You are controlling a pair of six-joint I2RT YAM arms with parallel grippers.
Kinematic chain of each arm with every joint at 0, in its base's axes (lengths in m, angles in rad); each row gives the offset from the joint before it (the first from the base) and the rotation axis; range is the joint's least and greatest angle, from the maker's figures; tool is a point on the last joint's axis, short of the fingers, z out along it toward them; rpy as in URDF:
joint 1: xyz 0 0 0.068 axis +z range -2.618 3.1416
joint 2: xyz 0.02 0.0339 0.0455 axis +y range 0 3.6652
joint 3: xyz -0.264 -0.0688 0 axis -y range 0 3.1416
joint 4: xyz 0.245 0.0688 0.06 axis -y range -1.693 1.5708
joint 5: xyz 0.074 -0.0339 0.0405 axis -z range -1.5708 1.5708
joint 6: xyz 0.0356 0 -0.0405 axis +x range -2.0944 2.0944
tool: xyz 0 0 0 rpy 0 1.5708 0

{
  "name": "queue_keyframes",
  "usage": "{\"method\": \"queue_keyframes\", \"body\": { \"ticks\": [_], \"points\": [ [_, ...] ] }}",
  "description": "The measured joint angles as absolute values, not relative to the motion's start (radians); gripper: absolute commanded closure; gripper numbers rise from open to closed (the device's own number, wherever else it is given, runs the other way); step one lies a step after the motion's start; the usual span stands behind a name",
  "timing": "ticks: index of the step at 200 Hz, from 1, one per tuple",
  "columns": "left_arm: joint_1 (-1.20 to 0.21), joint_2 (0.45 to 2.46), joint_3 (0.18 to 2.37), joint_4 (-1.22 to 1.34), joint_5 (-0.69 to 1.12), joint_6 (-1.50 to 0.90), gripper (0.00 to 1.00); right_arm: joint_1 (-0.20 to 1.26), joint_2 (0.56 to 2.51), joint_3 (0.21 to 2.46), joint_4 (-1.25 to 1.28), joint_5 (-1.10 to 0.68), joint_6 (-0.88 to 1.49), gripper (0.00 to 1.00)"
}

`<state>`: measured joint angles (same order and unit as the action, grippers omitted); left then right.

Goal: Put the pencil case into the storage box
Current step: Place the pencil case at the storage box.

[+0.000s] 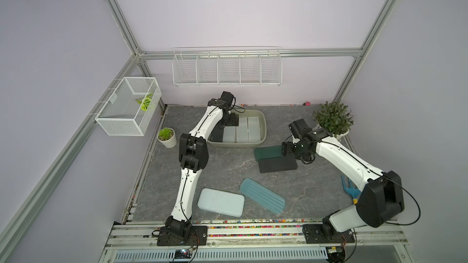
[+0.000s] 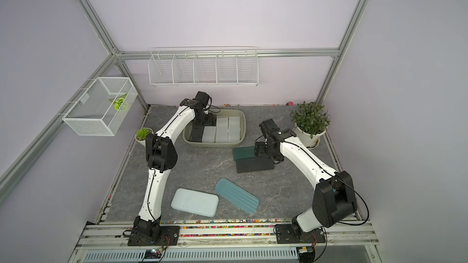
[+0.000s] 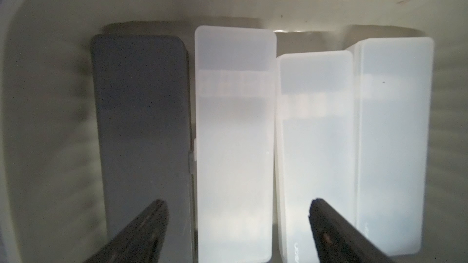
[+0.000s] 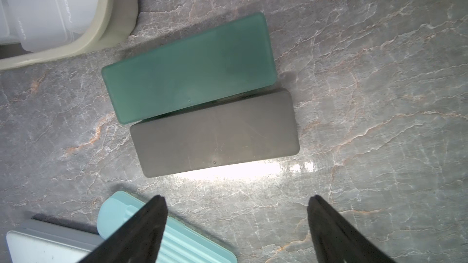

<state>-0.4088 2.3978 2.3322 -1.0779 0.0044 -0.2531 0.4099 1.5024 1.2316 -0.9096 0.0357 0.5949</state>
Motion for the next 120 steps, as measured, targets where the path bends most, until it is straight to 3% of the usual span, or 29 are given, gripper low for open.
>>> {"method": "queue_keyframes", "body": {
  "ticks": [120],
  "points": [
    [-0.426,1.68,1.554,-1.023,-0.087,-0.302,0.05,0.461,1.457,1.095,-0.935,0.03,0.798,0.06]
  ]
}}
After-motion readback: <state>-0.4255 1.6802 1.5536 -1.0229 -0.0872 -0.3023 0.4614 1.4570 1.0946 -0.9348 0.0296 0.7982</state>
